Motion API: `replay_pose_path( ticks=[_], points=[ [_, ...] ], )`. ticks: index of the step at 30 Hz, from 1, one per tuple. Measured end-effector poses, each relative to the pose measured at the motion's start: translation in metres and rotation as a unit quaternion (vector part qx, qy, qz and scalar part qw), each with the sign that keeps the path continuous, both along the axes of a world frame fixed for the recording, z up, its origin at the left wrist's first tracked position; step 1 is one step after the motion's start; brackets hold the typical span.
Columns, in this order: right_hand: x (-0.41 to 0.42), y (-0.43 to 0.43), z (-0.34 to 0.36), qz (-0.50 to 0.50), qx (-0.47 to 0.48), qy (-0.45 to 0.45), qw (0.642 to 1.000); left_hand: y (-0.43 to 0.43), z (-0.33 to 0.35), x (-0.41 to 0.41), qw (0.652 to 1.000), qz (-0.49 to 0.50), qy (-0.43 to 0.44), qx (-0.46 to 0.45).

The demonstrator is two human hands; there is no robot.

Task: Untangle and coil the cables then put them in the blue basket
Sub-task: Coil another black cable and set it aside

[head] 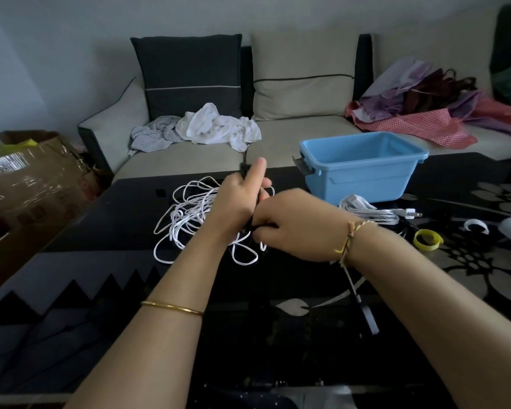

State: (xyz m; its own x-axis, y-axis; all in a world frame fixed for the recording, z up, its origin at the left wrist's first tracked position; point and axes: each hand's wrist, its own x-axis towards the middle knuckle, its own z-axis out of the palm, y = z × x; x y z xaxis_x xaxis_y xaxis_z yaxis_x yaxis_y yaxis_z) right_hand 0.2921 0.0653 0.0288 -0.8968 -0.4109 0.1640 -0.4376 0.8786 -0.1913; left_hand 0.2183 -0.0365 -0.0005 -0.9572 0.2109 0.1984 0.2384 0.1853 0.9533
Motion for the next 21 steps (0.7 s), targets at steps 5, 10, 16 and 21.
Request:
replay_pose_path(
  ticks=[5, 10, 16, 21],
  points=[
    [-0.005, 0.029, 0.013, -0.046, -0.088, 0.069, 0.993, 0.002, 0.0, 0.007, 0.981, -0.172, -0.073, -0.055],
    [-0.015, 0.052, 0.007, -0.055, -0.216, 0.126, 0.967, 0.001, 0.009, 0.012, 0.94, -0.253, -0.224, 0.05],
    [-0.024, 0.055, -0.008, -0.081, -0.4, 0.133, 0.903, 0.0, 0.017, 0.016, 0.907, -0.322, -0.243, 0.126],
    [-0.03, 0.043, -0.025, -0.029, -0.6, 0.012, 0.799, 0.0, 0.016, 0.014, 0.891, -0.327, -0.246, 0.199]
  ],
)
